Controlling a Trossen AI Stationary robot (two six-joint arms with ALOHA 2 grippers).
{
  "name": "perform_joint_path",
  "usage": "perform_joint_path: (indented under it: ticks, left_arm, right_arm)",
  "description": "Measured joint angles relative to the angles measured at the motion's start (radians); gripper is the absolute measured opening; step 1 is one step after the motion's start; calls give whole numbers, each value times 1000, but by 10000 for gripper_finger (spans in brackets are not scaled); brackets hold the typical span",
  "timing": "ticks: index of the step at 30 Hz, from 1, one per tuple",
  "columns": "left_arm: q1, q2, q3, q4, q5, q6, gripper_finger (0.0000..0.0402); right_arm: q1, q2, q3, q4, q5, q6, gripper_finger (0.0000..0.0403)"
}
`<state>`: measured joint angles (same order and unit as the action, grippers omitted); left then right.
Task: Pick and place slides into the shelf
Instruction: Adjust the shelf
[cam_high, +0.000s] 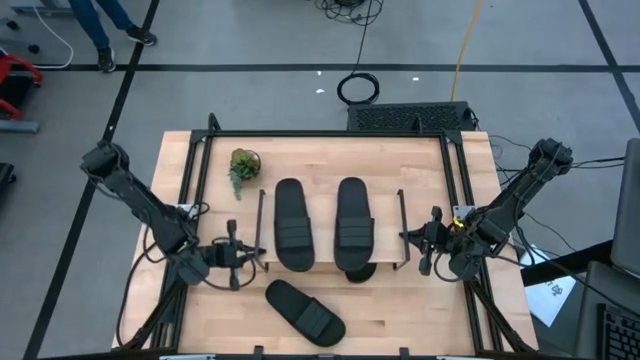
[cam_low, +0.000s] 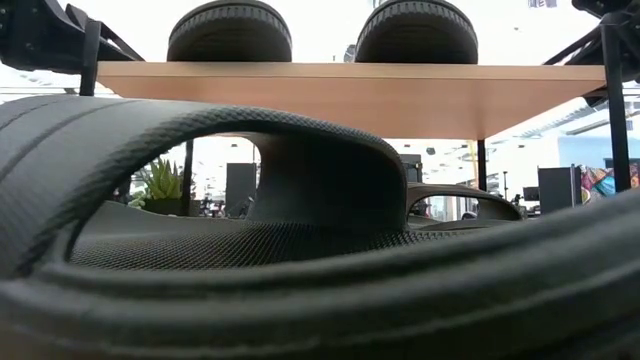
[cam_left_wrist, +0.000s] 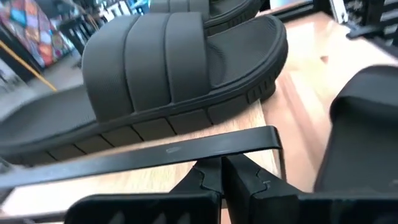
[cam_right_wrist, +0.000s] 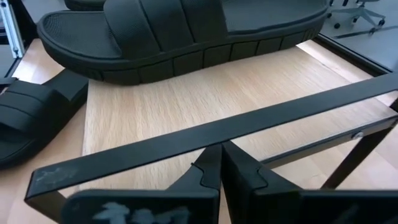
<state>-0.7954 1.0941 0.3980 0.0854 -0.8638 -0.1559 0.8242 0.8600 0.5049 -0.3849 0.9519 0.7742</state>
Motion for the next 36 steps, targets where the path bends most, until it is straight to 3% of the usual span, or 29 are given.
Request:
perform_joint_path:
  ticks: [5,11,27,36]
  left_arm:
    - [-29,55,3,9,-47,142,7]
    - [-108,77,-2,20,-182,207,7]
    - [-157,78,-4,-89,-388,-70,1]
    - [-189,48,-5,-194,-439,-223,0]
  right_arm:
    - [0,0,0,6,-8,0,0]
    - [0,1,0,15,-16,0,0]
    - [9,-2,-60,108,31,-17,0]
    - [18,-28,-63,119,35,-61,0]
